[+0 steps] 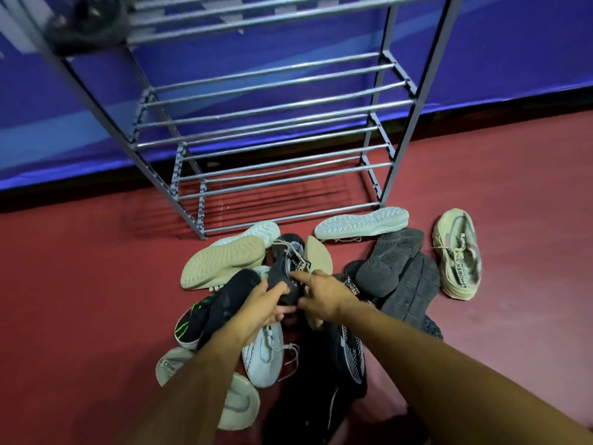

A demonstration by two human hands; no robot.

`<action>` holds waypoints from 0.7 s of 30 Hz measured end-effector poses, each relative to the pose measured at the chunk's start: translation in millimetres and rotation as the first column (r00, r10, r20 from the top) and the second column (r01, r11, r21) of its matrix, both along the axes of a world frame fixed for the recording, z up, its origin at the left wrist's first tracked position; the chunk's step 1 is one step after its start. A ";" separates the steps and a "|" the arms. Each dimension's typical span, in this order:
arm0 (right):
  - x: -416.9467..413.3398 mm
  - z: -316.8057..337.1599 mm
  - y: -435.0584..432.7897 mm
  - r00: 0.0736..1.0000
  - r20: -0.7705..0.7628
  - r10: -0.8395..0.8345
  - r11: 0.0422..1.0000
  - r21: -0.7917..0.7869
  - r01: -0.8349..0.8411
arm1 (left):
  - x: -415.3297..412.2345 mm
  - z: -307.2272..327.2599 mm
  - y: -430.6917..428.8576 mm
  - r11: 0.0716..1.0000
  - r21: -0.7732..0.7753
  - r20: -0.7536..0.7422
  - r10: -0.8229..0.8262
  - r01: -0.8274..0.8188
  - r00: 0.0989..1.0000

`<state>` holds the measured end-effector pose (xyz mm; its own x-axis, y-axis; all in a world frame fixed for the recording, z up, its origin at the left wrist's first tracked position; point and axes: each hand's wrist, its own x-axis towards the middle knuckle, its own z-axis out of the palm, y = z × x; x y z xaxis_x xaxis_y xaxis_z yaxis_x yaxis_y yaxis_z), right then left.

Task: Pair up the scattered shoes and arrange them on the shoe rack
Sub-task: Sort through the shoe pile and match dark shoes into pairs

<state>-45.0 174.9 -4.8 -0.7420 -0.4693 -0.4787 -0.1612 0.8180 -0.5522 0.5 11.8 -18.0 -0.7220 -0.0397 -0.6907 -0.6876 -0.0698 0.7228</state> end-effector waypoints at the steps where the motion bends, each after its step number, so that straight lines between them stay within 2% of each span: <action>1: 1.6 0.3 1.3 1.000 -0.010 0.003 1.000 -0.005 -0.003 | 2.4 2.4 2.2 1.000 0.004 0.012 0.003 -0.003 1.000; 9: 11.1 7.0 8.9 0.998 -0.033 0.058 0.998 -0.027 -0.059 | 9.4 17.5 2.3 0.998 0.018 0.078 0.057 -0.058 0.995; 16: 11.6 17.9 16.6 0.998 -0.035 -0.061 0.998 -0.003 0.060 | 18.1 16.1 -1.3 0.993 -0.024 0.065 0.115 -0.113 0.991; 21: 9.0 16.9 39.0 0.992 -0.074 -0.107 0.986 0.123 0.115 | 21.1 6.4 -0.6 0.986 -0.015 0.094 0.166 -0.165 0.982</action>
<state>-36.0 213.9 12.1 -0.8184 -0.3212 -0.4764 -0.0986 0.8953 -0.4344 21.6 11.1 -11.5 -0.6367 -0.1585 -0.7547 -0.7321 -0.1830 0.6561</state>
